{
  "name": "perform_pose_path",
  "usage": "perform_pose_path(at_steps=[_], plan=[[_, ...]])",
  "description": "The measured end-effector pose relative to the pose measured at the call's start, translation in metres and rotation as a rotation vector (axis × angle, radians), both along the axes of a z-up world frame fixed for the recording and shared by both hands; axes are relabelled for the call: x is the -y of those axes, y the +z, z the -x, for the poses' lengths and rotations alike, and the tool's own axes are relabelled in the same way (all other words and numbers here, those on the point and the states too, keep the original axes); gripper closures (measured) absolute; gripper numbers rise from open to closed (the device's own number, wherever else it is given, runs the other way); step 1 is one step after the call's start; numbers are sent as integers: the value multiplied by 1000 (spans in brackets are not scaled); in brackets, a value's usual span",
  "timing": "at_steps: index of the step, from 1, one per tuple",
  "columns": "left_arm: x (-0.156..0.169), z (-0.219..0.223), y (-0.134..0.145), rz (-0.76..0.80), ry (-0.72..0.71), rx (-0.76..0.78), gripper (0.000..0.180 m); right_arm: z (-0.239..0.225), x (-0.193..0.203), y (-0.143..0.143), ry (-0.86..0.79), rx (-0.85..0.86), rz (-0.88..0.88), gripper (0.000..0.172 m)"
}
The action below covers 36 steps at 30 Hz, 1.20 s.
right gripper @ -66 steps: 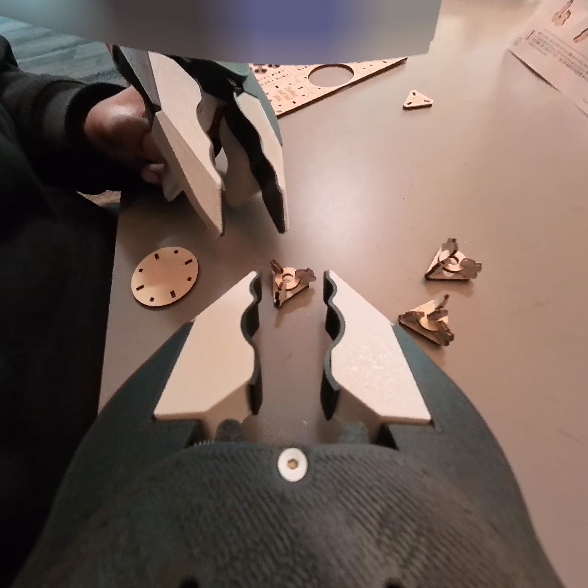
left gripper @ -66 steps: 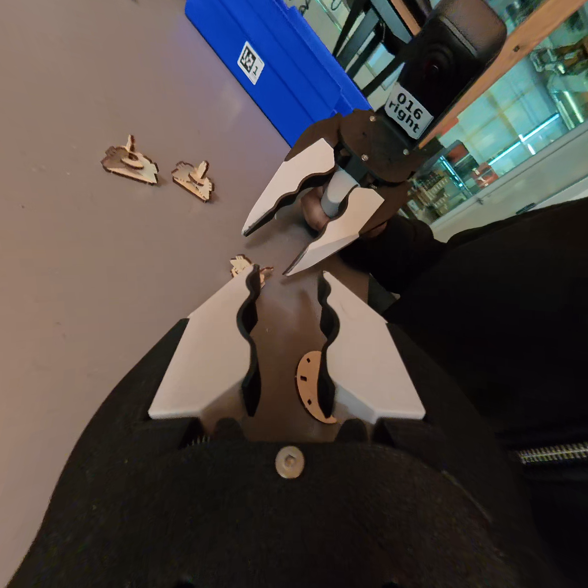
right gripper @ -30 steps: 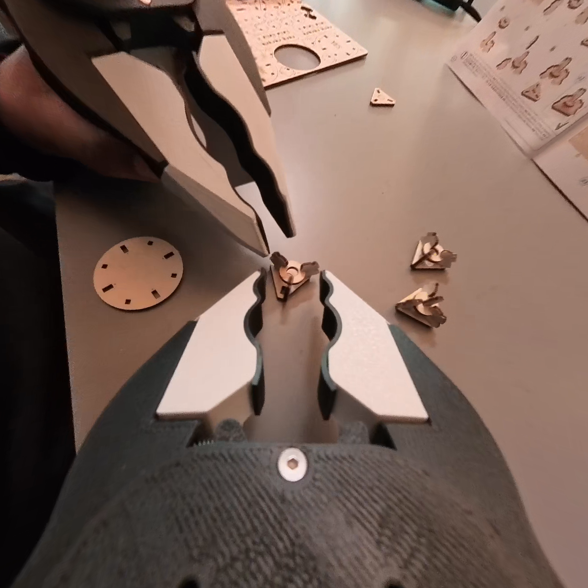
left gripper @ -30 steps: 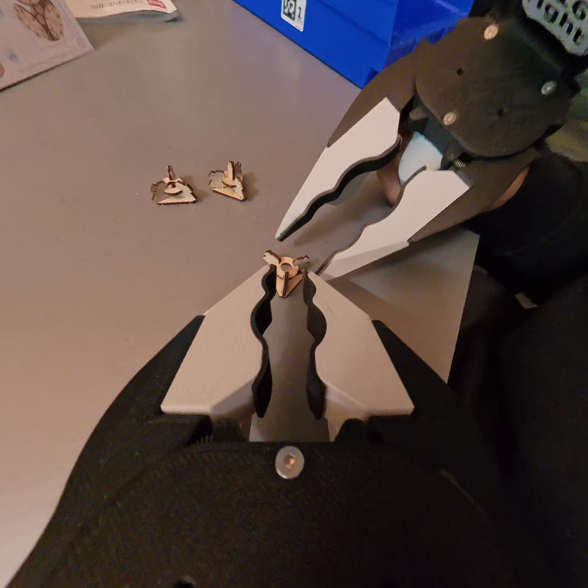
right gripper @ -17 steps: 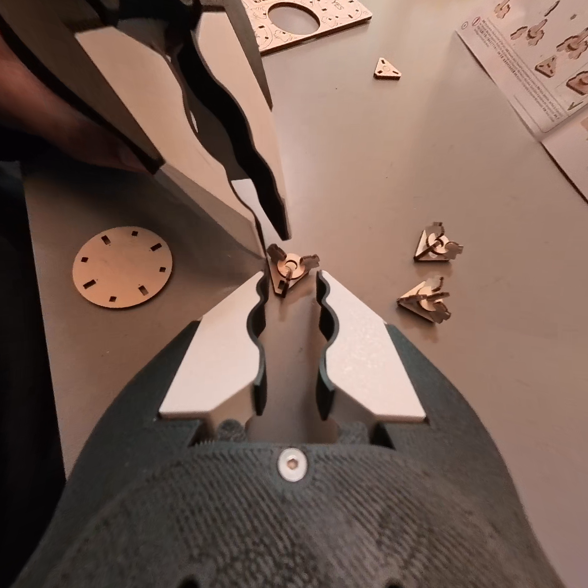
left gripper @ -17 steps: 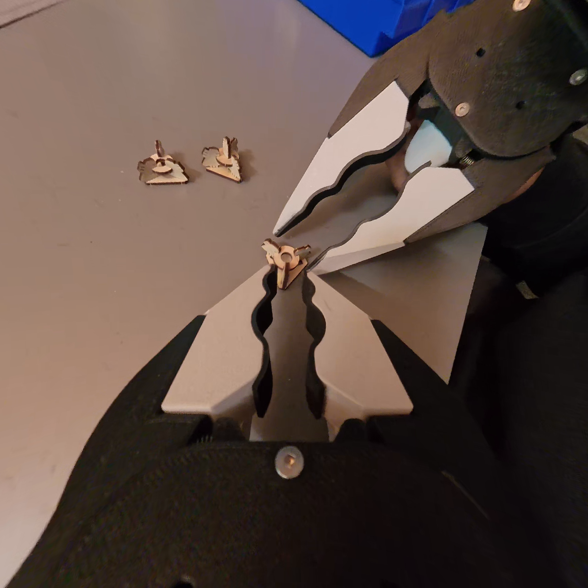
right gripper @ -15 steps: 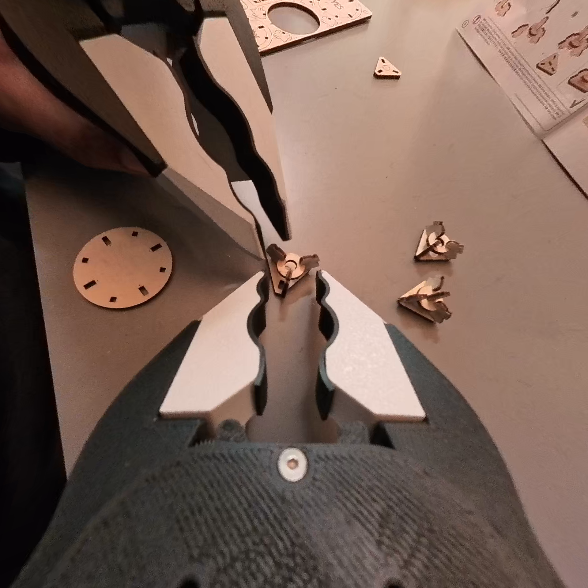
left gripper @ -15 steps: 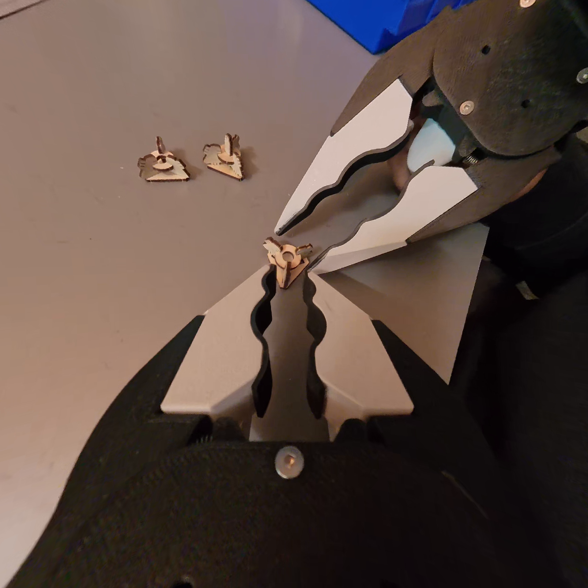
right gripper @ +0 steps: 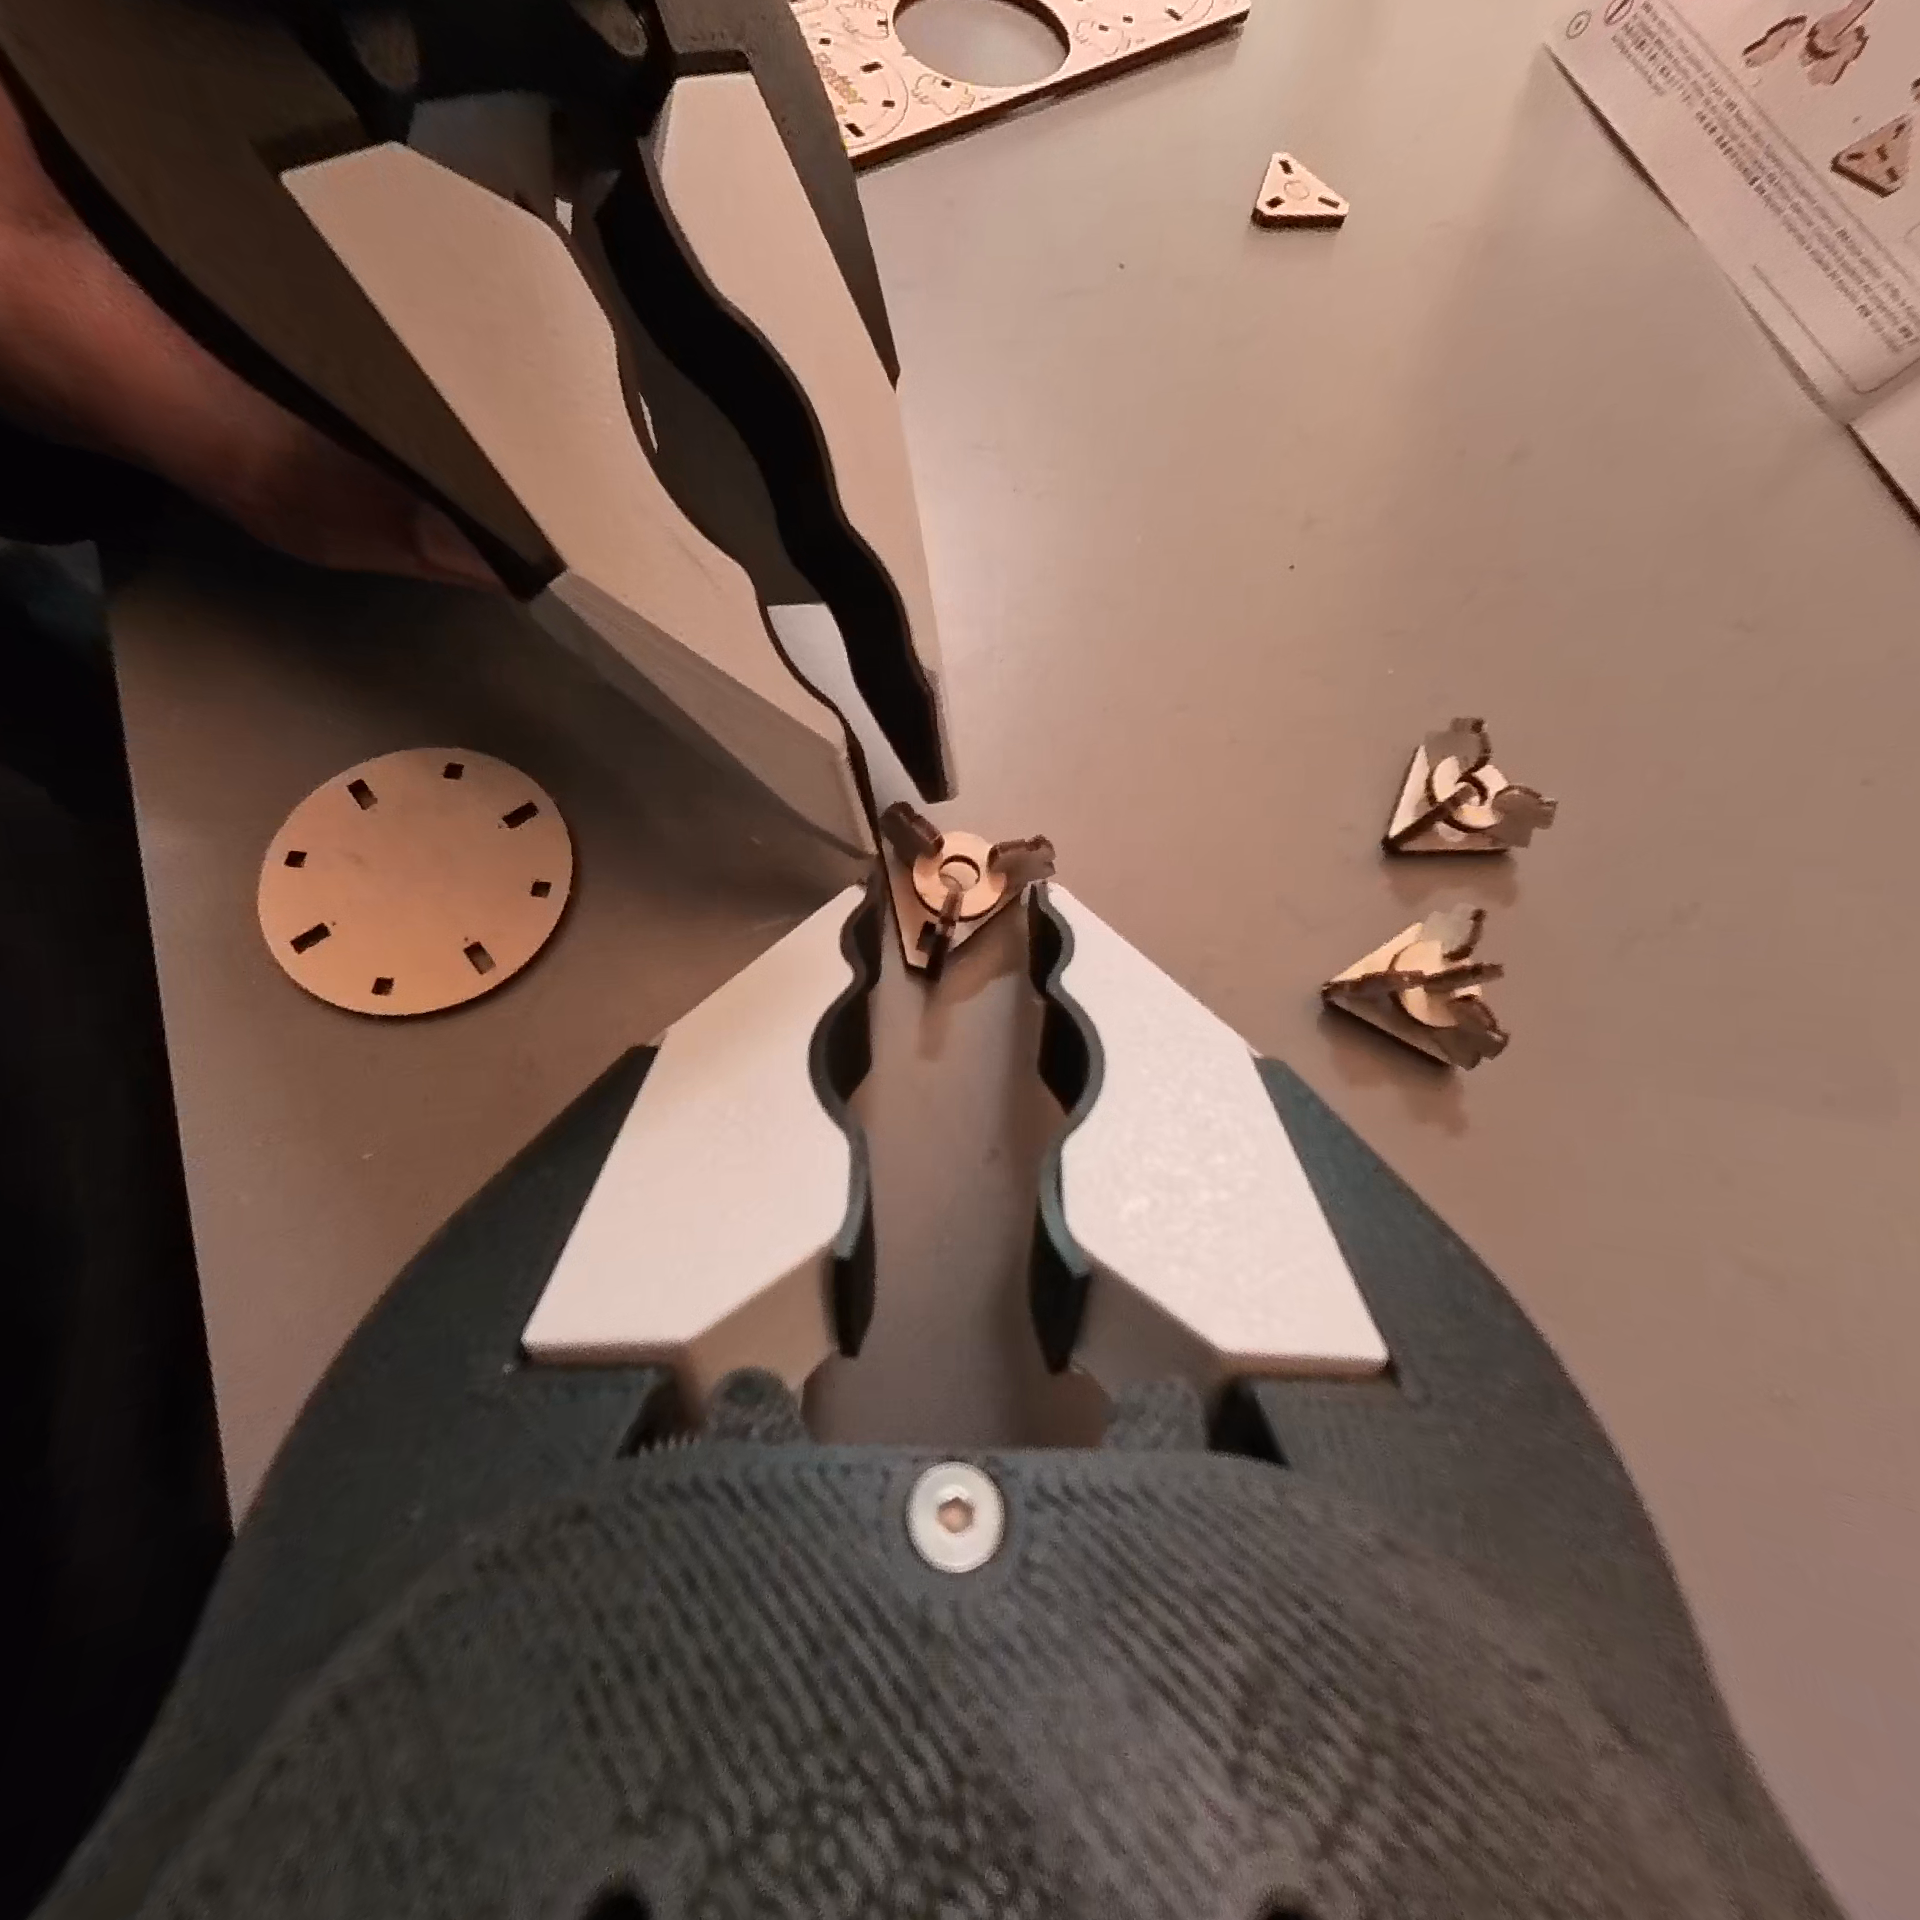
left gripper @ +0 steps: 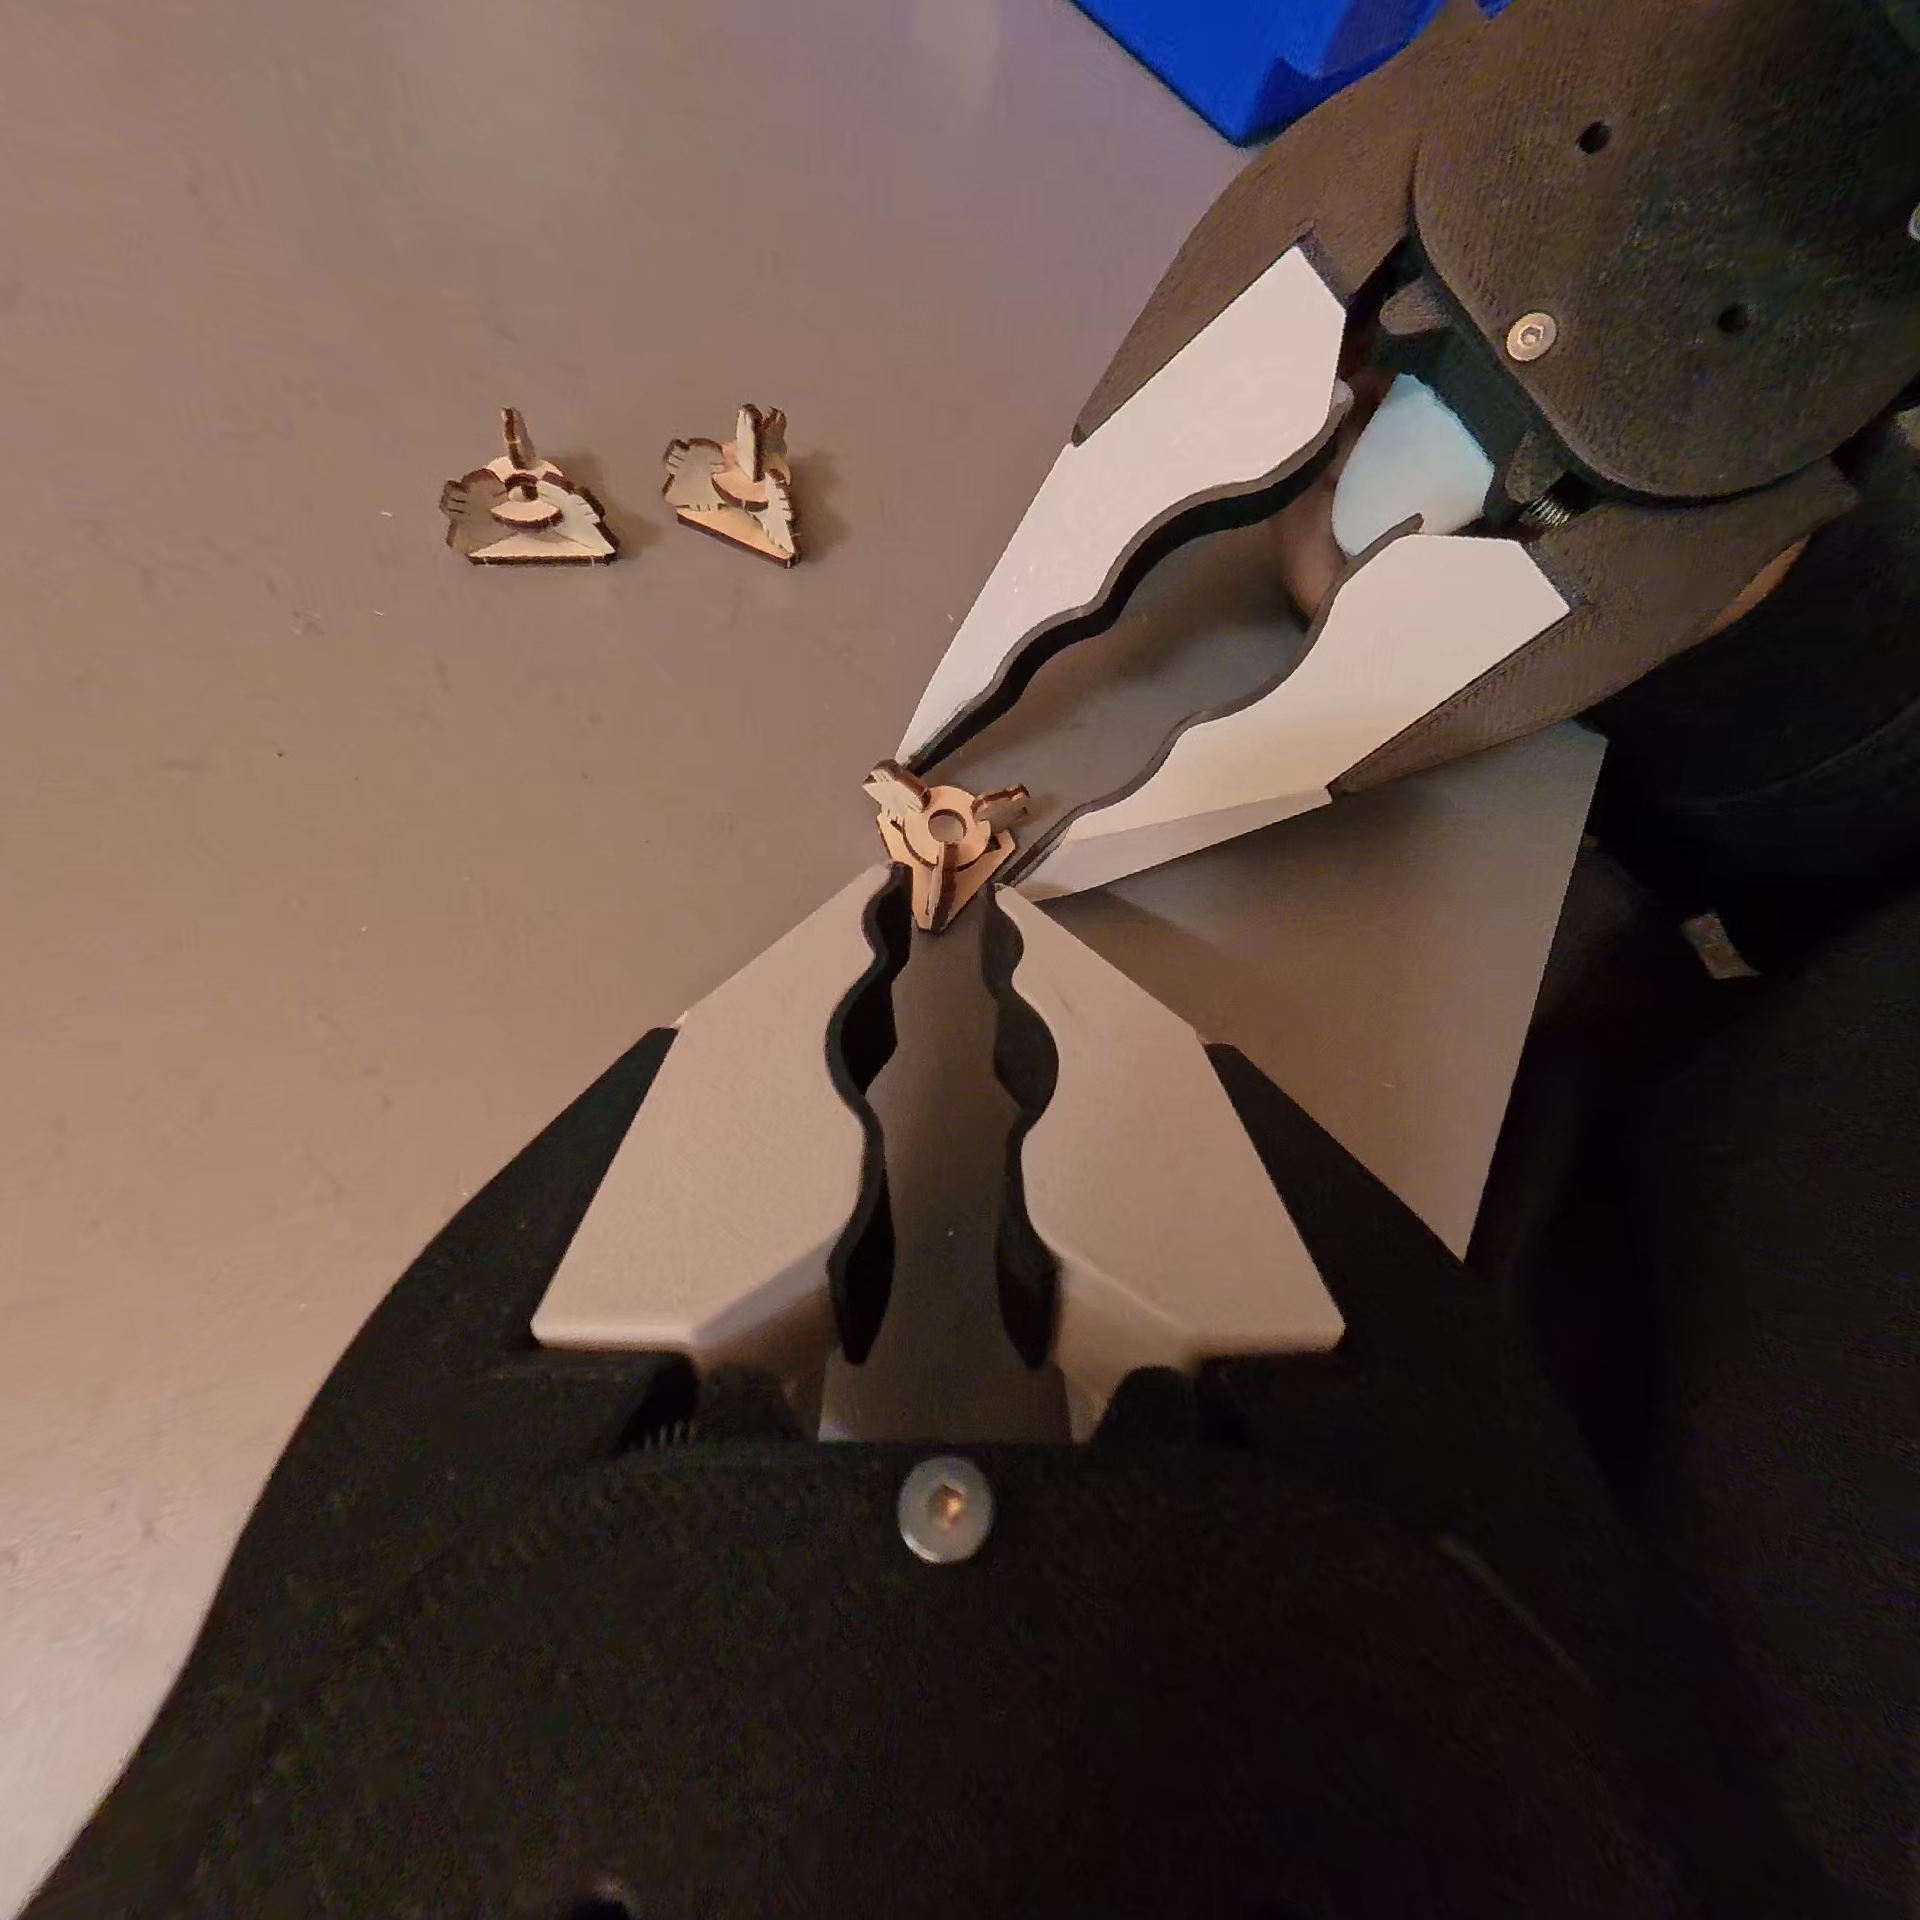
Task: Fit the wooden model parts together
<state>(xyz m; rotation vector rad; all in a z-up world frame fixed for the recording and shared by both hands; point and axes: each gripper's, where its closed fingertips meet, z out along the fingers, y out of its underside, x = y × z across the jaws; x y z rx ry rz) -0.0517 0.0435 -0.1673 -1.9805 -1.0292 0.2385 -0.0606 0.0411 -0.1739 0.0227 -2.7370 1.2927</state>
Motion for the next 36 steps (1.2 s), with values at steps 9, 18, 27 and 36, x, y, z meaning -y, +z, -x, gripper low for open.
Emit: perform_pose_path(at_steps=[9, 18, 27, 36], plan=[[1, 0, -3, -12, 5, 35, 172, 0, 1, -2, 1, -19, -16, 149], [1, 0, -3, -49, 4, 62, 176, 1, 1, -1, -5, -10, -4, 154], [2, 0, -2, -55, 5, 55, 169, 4, 1, 3, -18, -15, 22, 157], [4, 0, 11, -121, 10, 0, 167, 6, 0, 12, -51, 60, 81, 157]])
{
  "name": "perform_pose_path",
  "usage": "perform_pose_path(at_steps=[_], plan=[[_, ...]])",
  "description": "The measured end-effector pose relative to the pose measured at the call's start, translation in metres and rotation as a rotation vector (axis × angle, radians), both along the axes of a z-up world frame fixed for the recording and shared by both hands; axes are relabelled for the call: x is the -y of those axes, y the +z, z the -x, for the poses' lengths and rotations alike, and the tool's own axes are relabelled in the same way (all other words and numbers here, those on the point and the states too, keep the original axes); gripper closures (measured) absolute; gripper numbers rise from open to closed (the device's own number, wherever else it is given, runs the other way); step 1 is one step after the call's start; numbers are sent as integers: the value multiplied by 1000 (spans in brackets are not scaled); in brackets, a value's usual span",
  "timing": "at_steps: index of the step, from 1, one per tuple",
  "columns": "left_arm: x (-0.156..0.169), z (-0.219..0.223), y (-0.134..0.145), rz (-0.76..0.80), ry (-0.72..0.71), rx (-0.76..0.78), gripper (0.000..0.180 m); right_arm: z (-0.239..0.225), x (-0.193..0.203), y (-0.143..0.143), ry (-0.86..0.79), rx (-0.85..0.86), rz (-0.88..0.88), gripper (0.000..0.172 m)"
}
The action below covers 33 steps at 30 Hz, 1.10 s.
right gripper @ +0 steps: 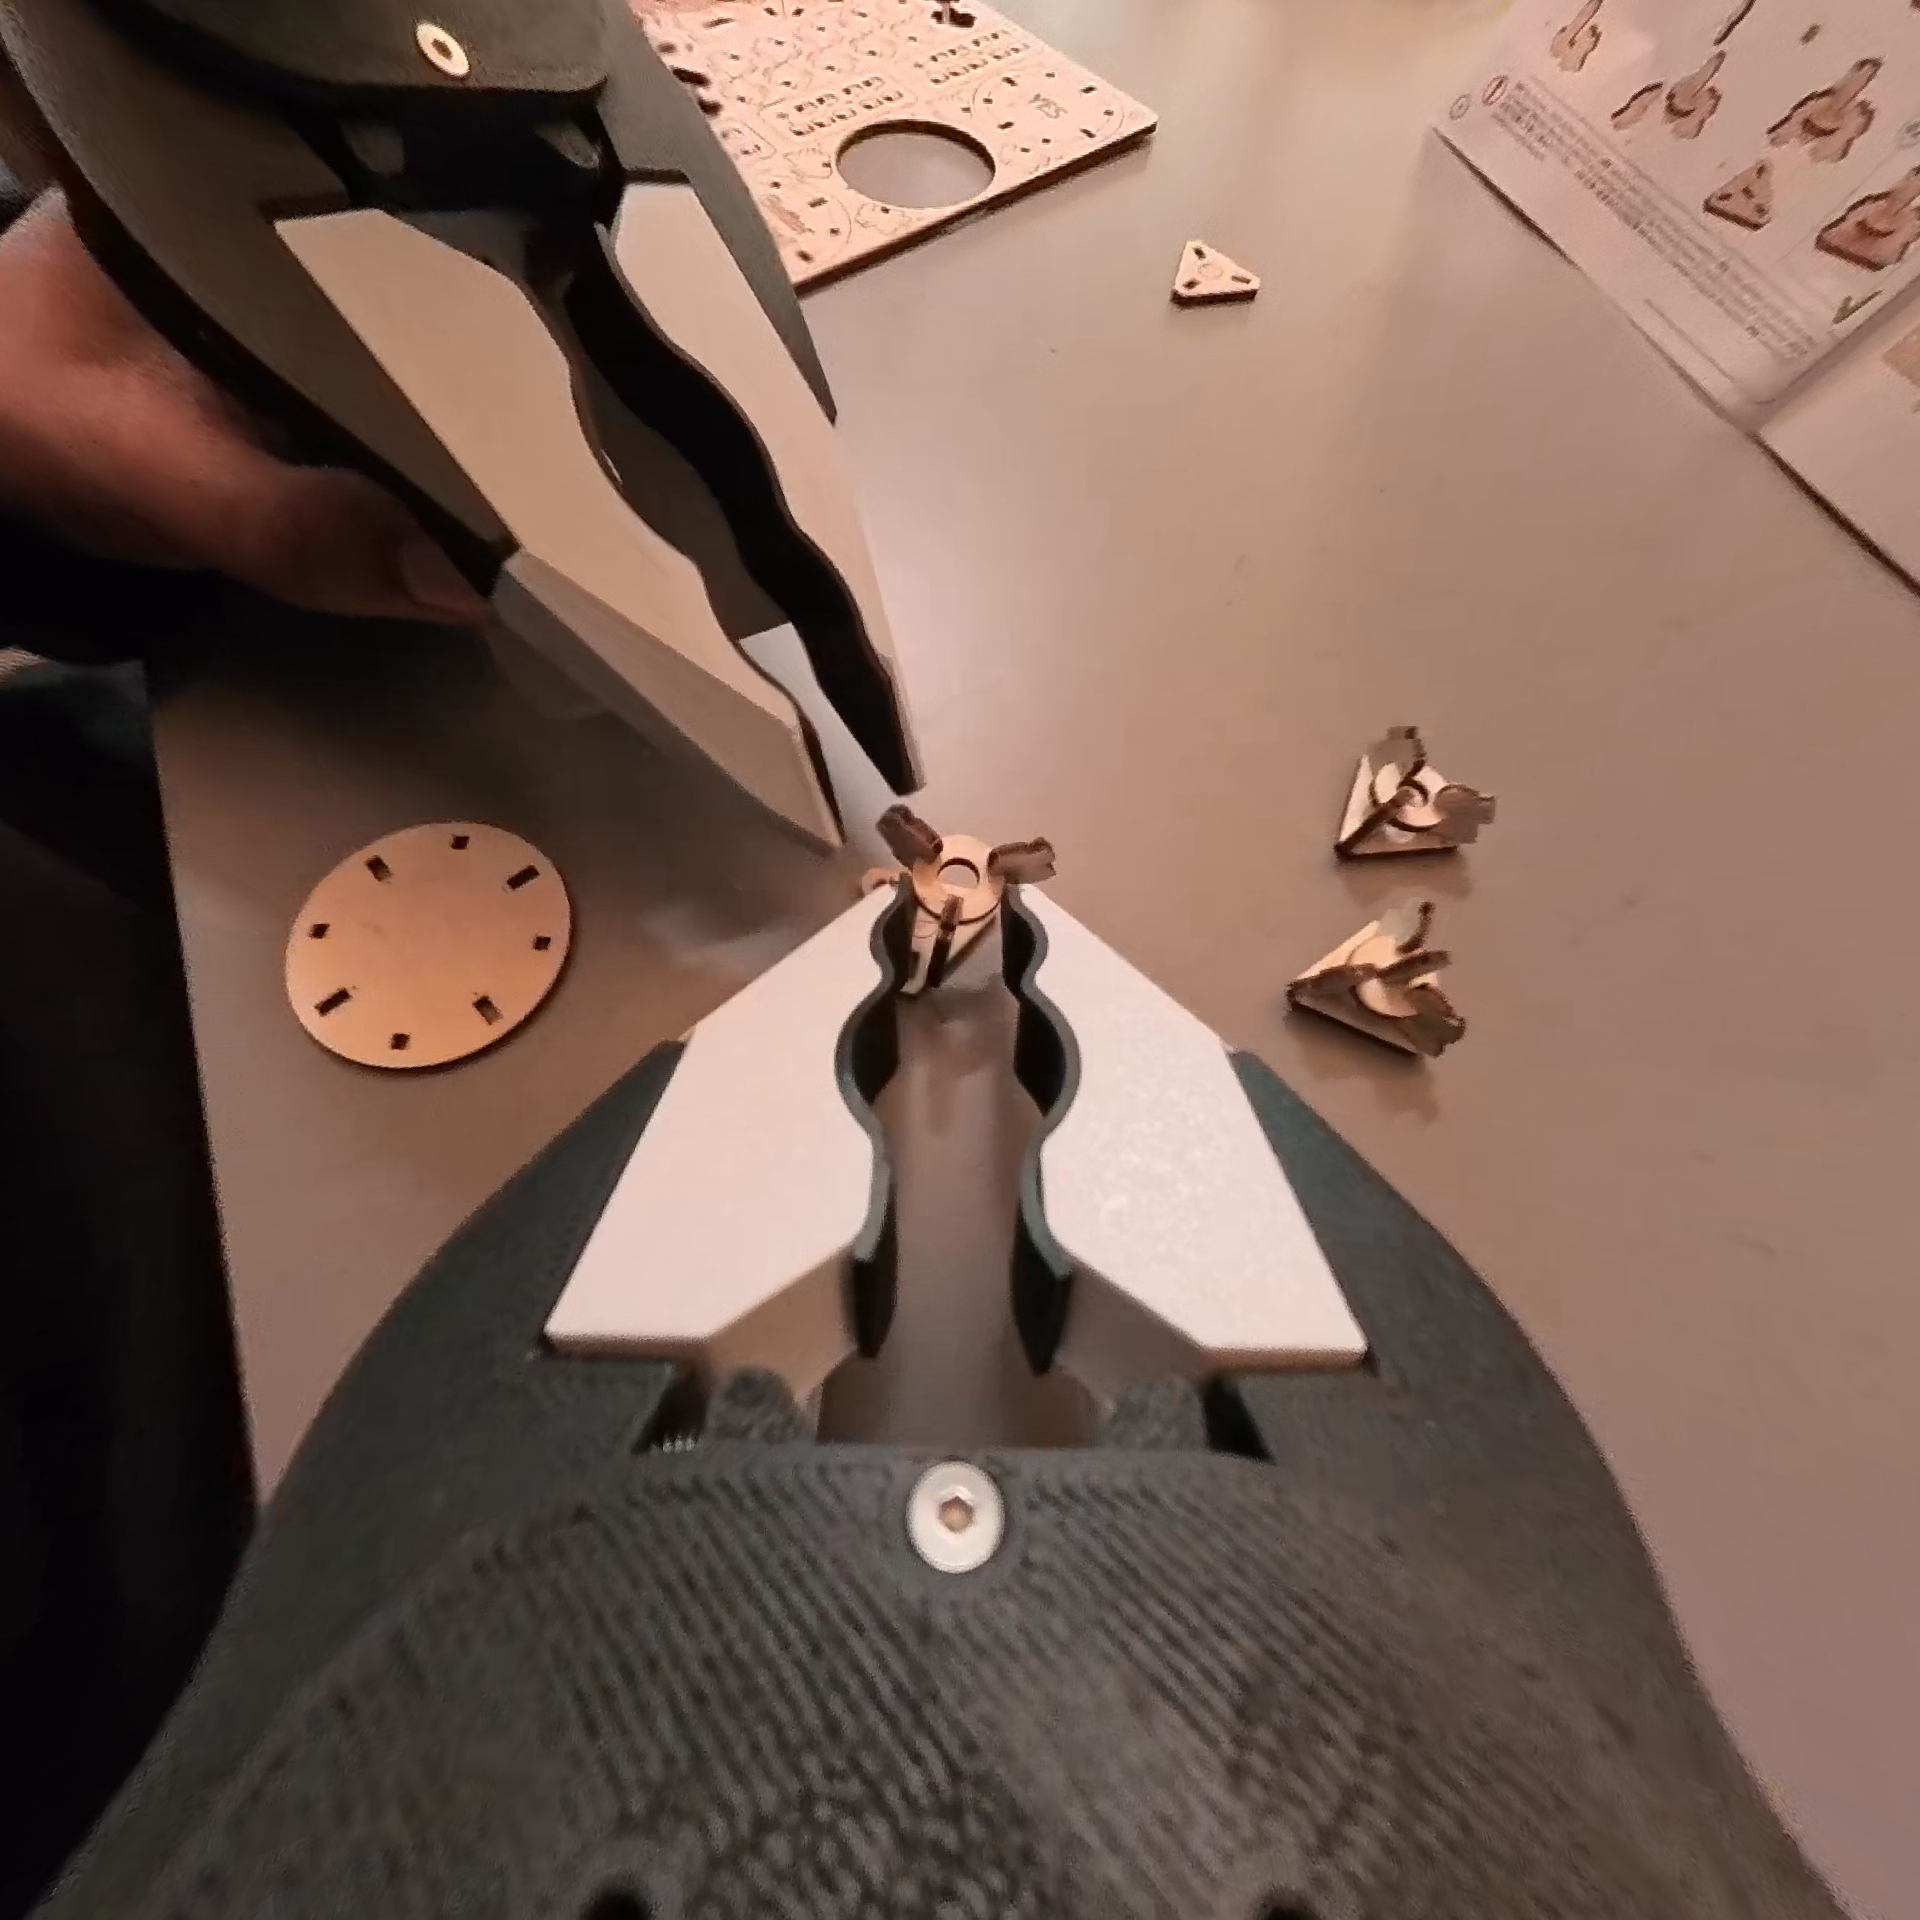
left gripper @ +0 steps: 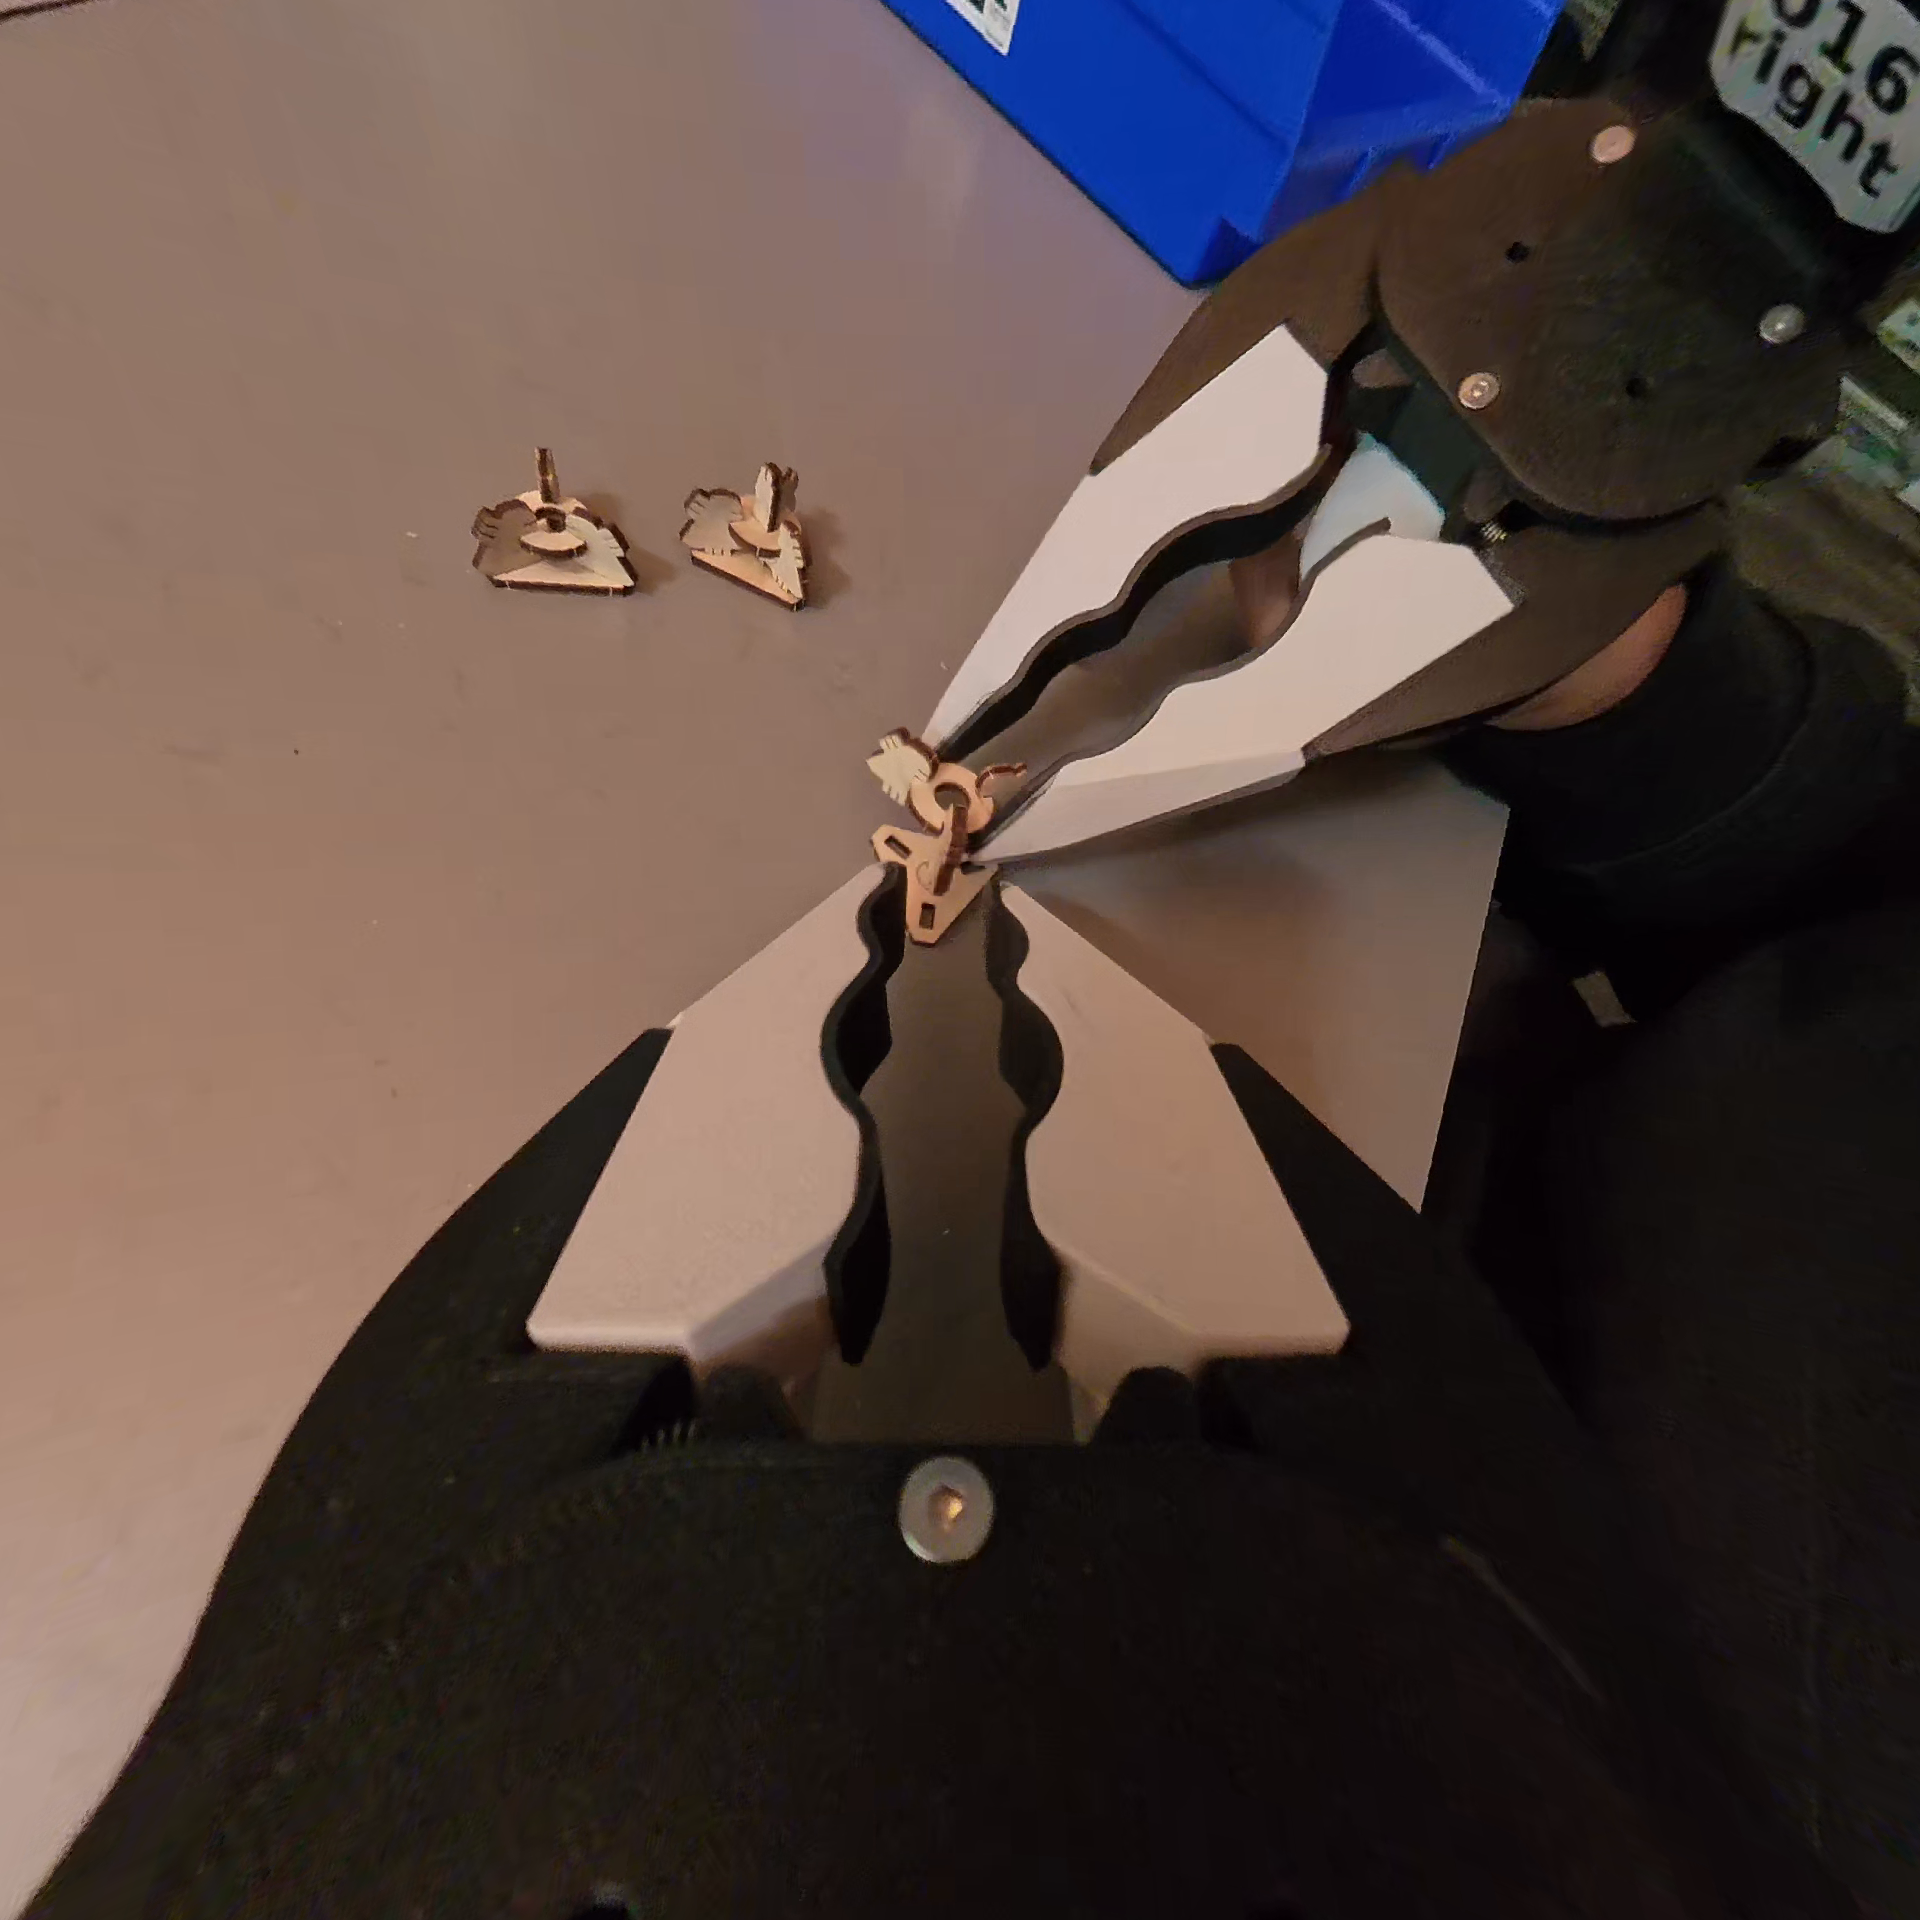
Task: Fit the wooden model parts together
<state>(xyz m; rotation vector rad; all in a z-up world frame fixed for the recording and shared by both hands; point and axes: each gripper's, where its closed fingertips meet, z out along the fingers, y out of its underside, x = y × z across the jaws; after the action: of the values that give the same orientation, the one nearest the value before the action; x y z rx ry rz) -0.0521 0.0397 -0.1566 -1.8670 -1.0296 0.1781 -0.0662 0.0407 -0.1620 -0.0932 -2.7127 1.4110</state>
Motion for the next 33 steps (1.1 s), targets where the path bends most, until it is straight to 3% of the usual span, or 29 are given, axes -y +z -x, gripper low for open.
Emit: perform_pose_path(at_steps=[12, 33], plan=[[0, -2, 8, -82, -19, -7, 167, -5, -3, 7, -40, 296, 78, 157], [-3, -4, 9, -84, -41, -3, 180, -12, 1, 1, -41, 310, 40, 157]])
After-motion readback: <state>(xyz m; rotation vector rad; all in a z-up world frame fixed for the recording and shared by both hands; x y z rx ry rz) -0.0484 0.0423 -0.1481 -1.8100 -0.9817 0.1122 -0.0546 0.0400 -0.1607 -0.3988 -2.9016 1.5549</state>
